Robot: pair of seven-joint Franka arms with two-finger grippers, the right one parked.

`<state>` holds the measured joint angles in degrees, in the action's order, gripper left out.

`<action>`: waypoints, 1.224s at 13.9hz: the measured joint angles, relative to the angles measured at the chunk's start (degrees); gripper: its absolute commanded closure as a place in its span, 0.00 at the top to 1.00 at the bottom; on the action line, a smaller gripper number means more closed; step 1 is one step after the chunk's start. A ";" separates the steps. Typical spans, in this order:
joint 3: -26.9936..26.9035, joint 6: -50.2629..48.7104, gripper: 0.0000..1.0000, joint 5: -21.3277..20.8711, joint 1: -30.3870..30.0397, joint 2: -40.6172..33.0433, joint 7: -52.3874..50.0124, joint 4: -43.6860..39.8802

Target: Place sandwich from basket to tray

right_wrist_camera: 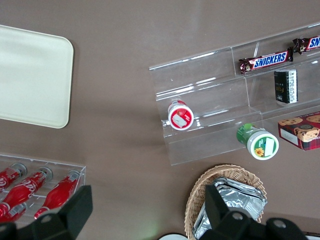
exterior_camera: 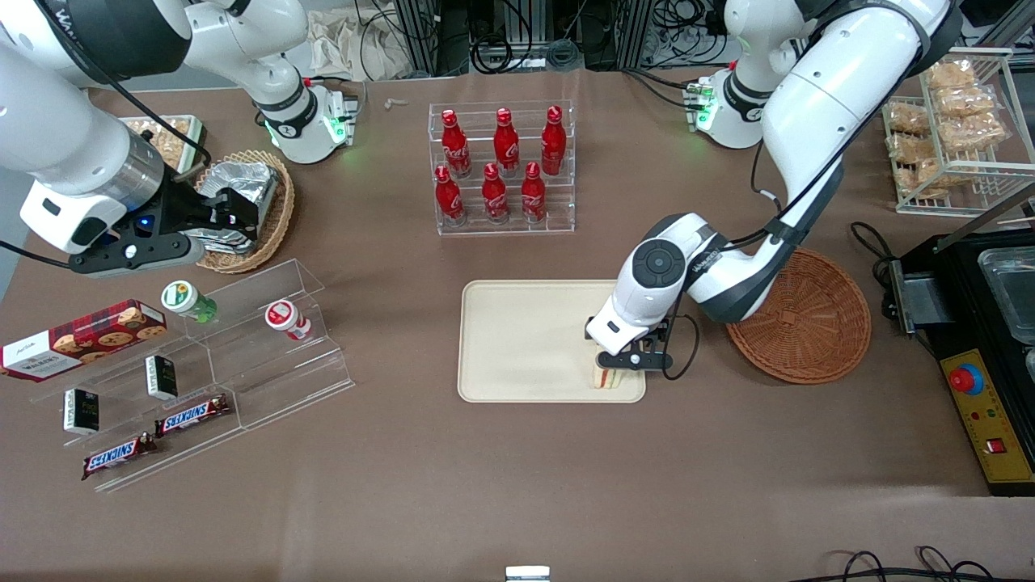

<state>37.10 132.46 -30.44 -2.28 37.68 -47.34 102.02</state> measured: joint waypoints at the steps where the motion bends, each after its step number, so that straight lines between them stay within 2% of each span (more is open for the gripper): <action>1: 0.08 -1.53 1.00 0.00 -0.05 -0.81 -1.15 -0.43; 4: 0.31 -8.51 1.00 0.75 -0.09 -5.79 -2.97 -1.38; 6: 0.27 -11.39 1.00 4.29 -0.11 -10.68 -1.74 -1.72; 8: -1.29 -15.79 1.00 10.40 0.03 -16.46 3.85 -1.91; 11: -7.65 -20.96 1.00 20.75 0.31 -26.11 15.76 -1.91; 13: -13.28 -24.58 1.00 25.38 1.21 -31.70 23.71 -1.59; 15: -21.20 -25.79 1.00 27.55 4.69 -36.16 30.39 0.26; 17: -26.81 -26.11 1.00 28.63 6.28 -39.84 38.08 3.25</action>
<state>10.28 106.35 -1.80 4.01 -2.16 -9.26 105.27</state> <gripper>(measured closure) 0.000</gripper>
